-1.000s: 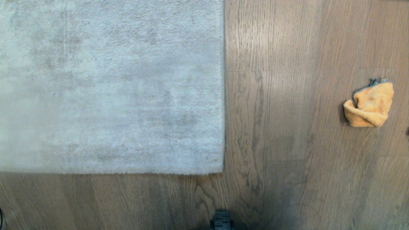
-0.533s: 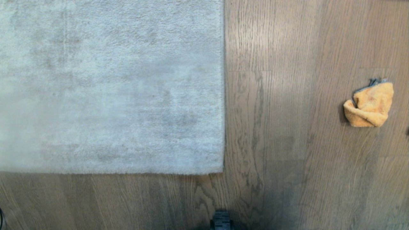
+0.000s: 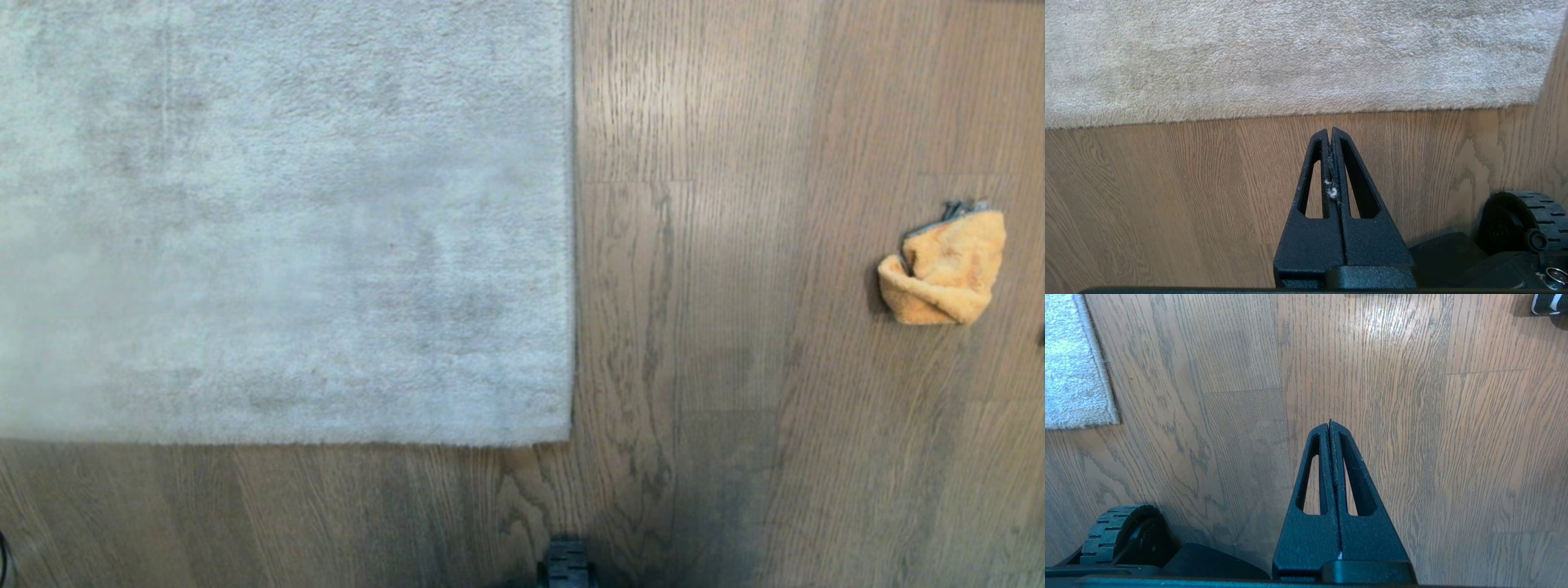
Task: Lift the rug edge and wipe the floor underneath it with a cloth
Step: Lift up the carpet
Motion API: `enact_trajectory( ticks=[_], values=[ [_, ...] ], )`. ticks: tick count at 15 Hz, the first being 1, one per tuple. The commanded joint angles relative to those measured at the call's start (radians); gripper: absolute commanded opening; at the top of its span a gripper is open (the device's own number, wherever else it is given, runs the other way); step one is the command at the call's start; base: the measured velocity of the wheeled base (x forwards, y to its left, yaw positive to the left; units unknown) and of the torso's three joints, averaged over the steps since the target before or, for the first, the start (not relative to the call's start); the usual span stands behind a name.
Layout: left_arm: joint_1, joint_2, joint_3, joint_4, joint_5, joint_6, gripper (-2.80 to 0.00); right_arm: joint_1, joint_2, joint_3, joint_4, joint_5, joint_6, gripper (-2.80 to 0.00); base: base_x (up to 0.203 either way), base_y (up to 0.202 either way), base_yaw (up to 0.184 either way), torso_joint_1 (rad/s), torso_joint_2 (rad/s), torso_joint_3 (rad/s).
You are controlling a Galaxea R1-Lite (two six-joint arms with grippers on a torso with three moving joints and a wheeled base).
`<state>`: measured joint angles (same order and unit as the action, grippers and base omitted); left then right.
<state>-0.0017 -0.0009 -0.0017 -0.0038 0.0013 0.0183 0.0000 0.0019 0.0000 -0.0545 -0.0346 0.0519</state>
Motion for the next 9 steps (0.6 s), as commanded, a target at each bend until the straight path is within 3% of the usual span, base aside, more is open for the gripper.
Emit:
enact_trajectory(
  ticks=[1,9],
  values=[
    [0.0,0.001,0.0,-0.001,0.0,0.0,-2.8,0.0,0.0,0.0,-0.001,-0.001,0.0,-2.8,0.0,0.0,0.0,0.0,0.0,0.0],
    [0.0,0.001,0.0,-0.001,0.0,0.002,-2.8,0.0,0.0,0.0,-0.001,-0.001,0.0,-2.8,0.0,0.0,0.0,0.0,0.0,0.0]
  ],
)
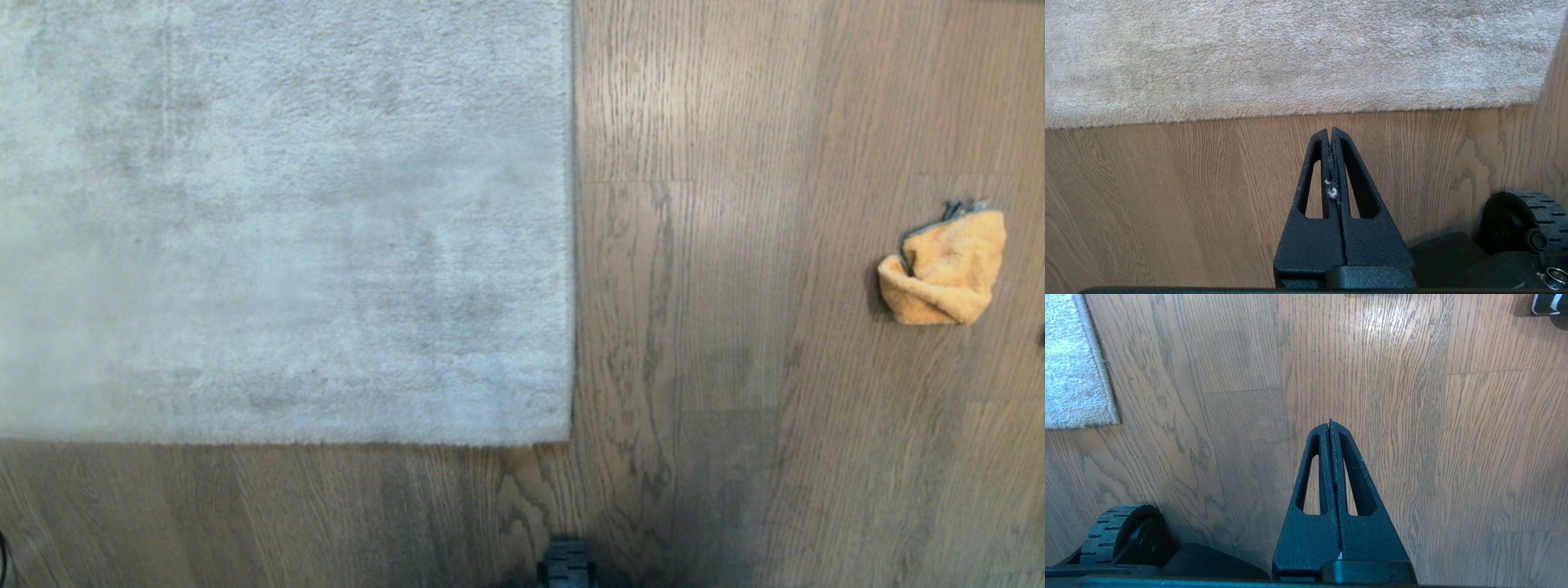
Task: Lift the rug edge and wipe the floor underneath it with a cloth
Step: Lift up the carpet
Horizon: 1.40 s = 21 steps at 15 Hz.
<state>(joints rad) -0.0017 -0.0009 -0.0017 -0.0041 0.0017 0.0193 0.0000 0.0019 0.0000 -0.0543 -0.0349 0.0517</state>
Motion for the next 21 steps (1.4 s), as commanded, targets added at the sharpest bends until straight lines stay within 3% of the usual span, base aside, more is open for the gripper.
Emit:
enact_trajectory(
  ticks=[1,14,21],
  values=[
    [0.0,0.001,0.0,0.0,0.0,0.001,-2.8,0.0,0.0,0.0,-0.001,0.0,0.0,-2.8,0.0,0.0,0.0,0.0,0.0,0.0],
    [0.0,0.001,0.0,0.0,0.0,-0.001,-2.8,0.0,0.0,0.0,-0.001,0.001,0.0,-2.8,0.0,0.0,0.0,0.0,0.0,0.0],
    [0.0,0.001,0.0,0.0,0.0,-0.001,-2.8,-0.001,0.0,0.0,-0.001,0.0,0.0,-2.8,-0.001,-0.179,0.001,0.005,0.0,0.001]
  ],
)
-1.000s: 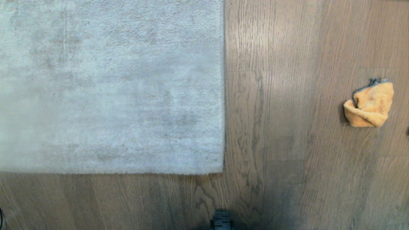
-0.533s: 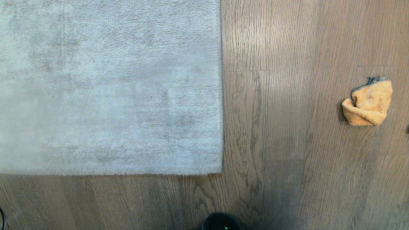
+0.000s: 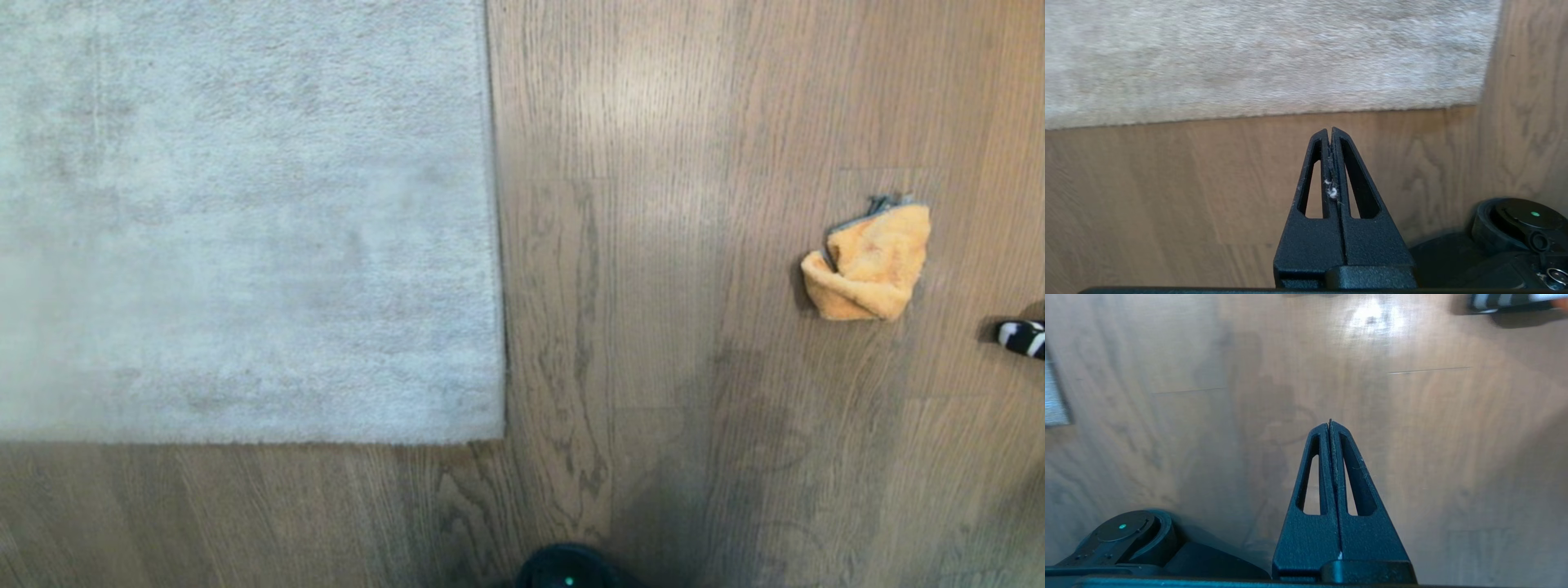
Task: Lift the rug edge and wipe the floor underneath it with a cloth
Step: Lift up the carpet
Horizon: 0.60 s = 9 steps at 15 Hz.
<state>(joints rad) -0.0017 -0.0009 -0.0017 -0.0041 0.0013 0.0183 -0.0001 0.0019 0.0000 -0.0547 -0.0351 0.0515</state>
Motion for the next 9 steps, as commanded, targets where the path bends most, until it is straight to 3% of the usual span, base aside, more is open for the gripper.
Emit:
enact_trajectory(
  ticks=[1,5,9],
  values=[
    [0.0,0.001,0.0,-0.001,0.0,0.0,-2.8,0.0,0.0,0.0,-0.001,0.001,0.001,-2.8,0.0,-0.194,0.003,0.004,0.0,0.0],
    [0.0,0.001,0.0,-0.001,0.0,0.002,-2.8,-0.001,0.0,0.0,-0.001,0.0,0.001,-2.8,0.0,-0.181,-0.002,0.004,0.0,0.006],
    [0.0,0.001,0.0,-0.001,0.0,0.002,-2.8,0.0,0.0,0.0,-0.001,0.001,0.001,-2.8,0.0,-0.025,0.0,0.001,0.0,-0.001]
  ],
)
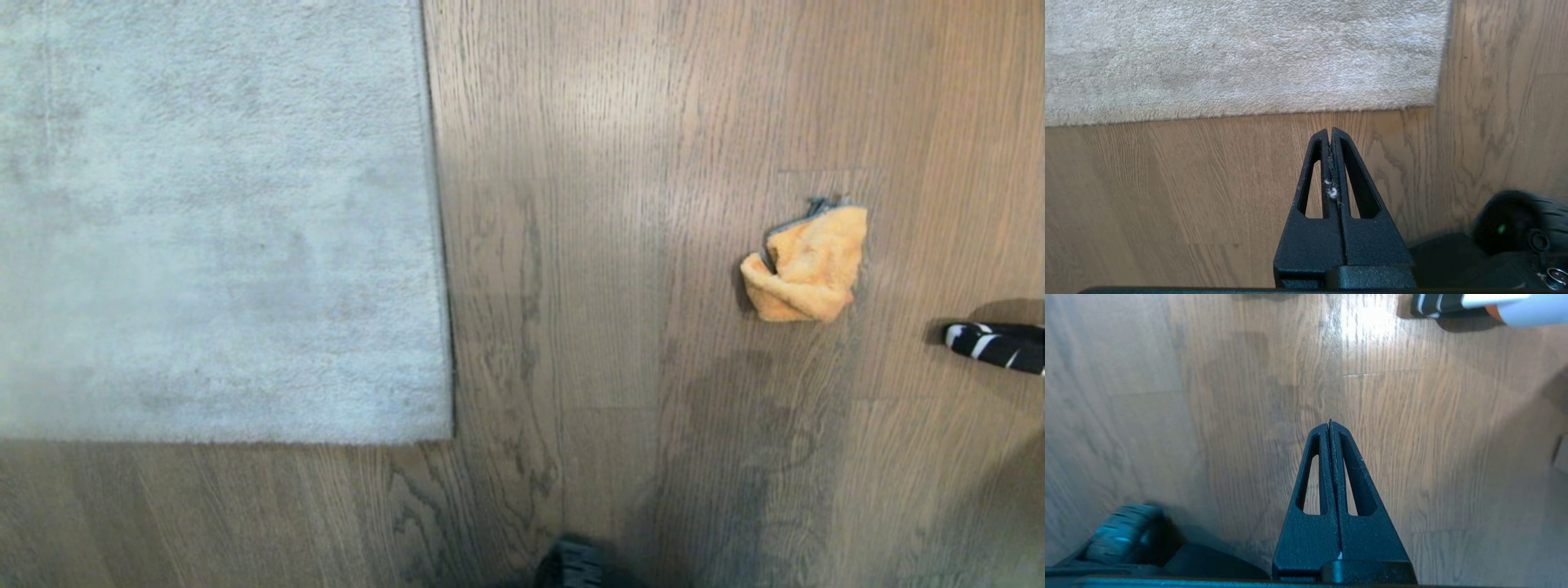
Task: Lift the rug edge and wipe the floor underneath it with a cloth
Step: Lift up the carpet
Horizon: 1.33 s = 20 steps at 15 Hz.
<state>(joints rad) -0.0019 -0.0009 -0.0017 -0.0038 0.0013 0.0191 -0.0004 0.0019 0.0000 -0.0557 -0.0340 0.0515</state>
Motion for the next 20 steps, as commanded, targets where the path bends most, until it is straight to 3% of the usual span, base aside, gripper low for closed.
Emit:
enact_trajectory(
  ticks=[1,20],
  values=[
    [0.0,0.001,0.0,-0.001,0.0,0.001,-2.8,0.0,0.0,0.0,0.001,-0.001,0.001,-2.8,0.0,0.0,0.0,0.0,0.0,0.0],
    [0.0,0.001,0.0,0.001,0.0,0.004,-2.8,0.0,0.0,0.0,0.001,0.0,0.001,-2.8,0.0,0.0,0.0,0.0,0.0,0.0]
  ],
)
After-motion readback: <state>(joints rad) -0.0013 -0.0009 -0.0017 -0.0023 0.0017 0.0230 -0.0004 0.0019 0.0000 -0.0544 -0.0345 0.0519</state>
